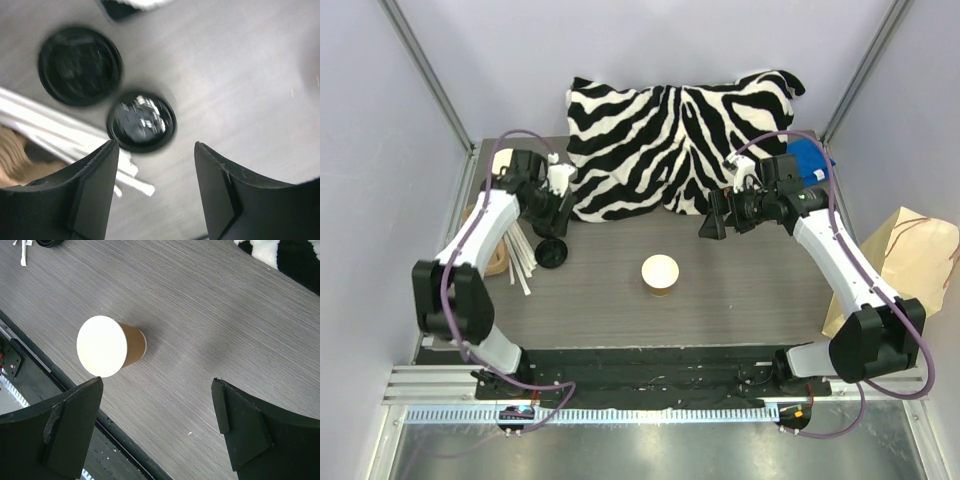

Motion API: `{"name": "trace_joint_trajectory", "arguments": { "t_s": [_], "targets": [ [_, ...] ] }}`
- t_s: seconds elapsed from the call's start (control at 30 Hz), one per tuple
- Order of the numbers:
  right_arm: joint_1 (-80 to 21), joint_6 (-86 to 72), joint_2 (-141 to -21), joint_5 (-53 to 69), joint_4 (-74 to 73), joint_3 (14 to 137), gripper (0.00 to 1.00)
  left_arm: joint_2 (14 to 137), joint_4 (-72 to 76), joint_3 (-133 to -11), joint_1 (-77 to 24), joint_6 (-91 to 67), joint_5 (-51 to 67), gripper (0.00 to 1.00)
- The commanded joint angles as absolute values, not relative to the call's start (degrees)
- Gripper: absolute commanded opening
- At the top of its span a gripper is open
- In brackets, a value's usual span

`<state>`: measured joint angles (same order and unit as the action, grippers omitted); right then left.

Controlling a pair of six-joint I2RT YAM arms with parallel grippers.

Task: Pack the takeout coffee

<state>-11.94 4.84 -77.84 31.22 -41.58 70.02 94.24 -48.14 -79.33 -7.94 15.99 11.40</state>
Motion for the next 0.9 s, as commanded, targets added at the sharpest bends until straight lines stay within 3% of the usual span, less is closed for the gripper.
{"name": "trace_joint_trajectory", "arguments": {
  "t_s": [0.0, 0.6, 0.87],
  "targets": [
    [-11.9, 5.9, -75.1, 31.7, -40.9, 71.0, 1.00, 88.6, -51.0, -71.1, -7.8, 21.8, 12.8, 0.66],
    [-11.9, 5.8, -75.0, 30.9, -41.6, 71.4, 1.00, 93.5, -37.7, -60.1, -9.2, 26.6, 6.4, 0.66],
    [-12.0, 6.0, -76.3, 30.7, -42.2, 72.2, 1.00, 95.3, -35.4, -56.9, -10.5, 27.5, 6.4, 0.50]
  ]
}}
